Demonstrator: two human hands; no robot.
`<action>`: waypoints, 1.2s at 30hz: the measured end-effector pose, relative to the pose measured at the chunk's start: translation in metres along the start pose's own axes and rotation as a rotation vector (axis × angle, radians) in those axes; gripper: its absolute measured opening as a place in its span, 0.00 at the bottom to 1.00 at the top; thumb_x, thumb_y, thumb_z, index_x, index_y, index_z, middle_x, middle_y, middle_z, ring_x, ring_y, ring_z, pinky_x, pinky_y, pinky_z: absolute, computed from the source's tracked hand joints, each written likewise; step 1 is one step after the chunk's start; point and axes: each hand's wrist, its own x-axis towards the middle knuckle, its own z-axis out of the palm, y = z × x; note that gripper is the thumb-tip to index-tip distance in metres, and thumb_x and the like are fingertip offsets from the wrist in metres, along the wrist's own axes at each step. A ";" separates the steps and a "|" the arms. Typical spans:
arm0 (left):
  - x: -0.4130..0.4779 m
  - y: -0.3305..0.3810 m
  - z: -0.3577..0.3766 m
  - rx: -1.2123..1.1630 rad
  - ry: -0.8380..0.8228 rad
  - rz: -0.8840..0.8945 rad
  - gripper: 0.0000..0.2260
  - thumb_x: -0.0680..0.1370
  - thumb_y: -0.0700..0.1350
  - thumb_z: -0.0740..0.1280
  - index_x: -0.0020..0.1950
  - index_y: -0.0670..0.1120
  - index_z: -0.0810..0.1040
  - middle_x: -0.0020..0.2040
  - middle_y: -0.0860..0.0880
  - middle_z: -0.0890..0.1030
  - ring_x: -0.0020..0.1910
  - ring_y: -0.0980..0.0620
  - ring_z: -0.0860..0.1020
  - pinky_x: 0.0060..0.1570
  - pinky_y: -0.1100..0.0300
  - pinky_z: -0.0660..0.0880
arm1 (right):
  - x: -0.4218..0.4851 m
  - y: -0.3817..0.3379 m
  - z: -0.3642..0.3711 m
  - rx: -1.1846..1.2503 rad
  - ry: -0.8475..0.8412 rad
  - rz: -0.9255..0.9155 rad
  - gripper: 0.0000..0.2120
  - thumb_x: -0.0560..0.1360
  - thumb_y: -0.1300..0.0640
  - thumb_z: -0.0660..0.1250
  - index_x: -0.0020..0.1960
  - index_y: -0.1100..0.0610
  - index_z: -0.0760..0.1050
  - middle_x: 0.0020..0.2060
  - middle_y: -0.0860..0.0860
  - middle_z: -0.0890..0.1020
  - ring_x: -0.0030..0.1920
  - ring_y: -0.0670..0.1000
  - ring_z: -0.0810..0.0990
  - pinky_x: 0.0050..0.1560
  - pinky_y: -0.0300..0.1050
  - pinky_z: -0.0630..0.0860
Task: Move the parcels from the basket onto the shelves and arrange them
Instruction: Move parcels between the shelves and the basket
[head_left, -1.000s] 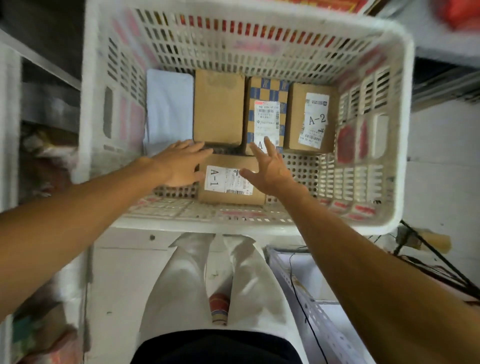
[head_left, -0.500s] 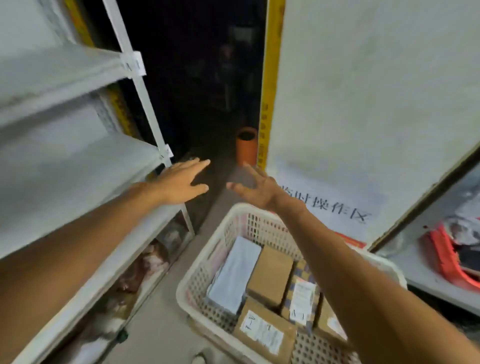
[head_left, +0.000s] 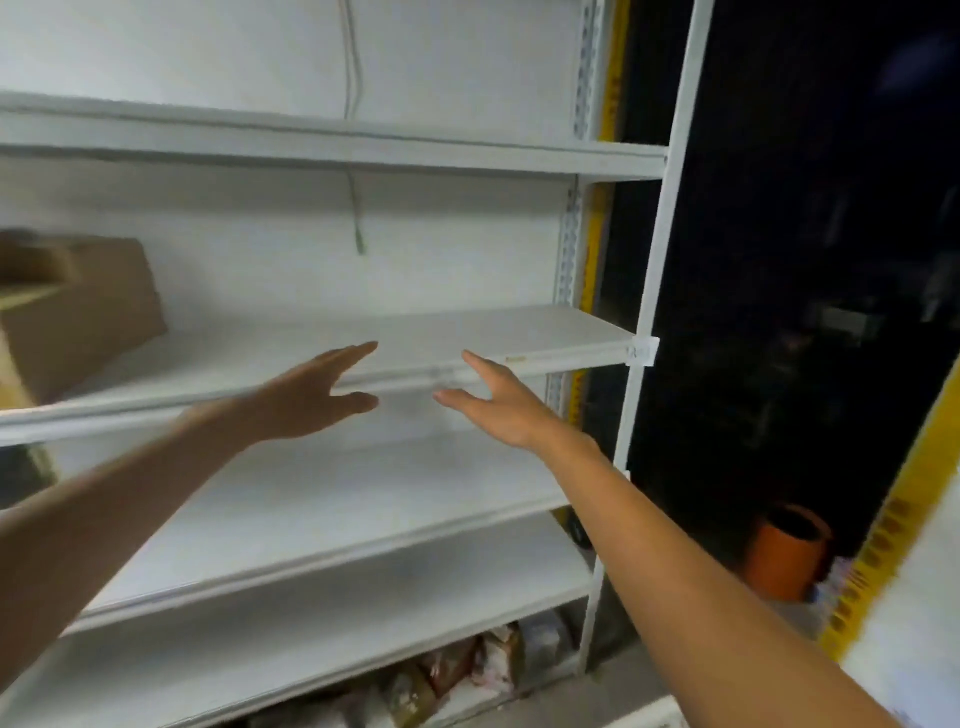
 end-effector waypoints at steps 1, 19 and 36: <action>-0.010 -0.017 -0.014 0.012 0.008 -0.028 0.32 0.78 0.49 0.67 0.78 0.51 0.54 0.77 0.46 0.59 0.75 0.49 0.59 0.72 0.58 0.54 | 0.011 -0.016 0.014 -0.007 -0.025 -0.030 0.37 0.76 0.38 0.65 0.79 0.48 0.54 0.79 0.50 0.55 0.78 0.52 0.54 0.76 0.48 0.55; -0.137 -0.273 -0.163 0.119 0.238 -0.444 0.29 0.79 0.46 0.66 0.77 0.53 0.56 0.77 0.47 0.61 0.72 0.45 0.65 0.65 0.50 0.68 | 0.157 -0.189 0.232 0.008 -0.263 -0.328 0.36 0.76 0.42 0.67 0.79 0.47 0.54 0.78 0.50 0.59 0.76 0.50 0.59 0.67 0.41 0.59; -0.079 -0.398 -0.201 0.020 0.357 -0.613 0.30 0.79 0.46 0.65 0.77 0.55 0.54 0.75 0.47 0.64 0.73 0.47 0.63 0.67 0.51 0.64 | 0.327 -0.253 0.346 0.292 -0.381 -0.276 0.32 0.78 0.43 0.64 0.77 0.48 0.57 0.76 0.54 0.62 0.74 0.55 0.64 0.71 0.52 0.65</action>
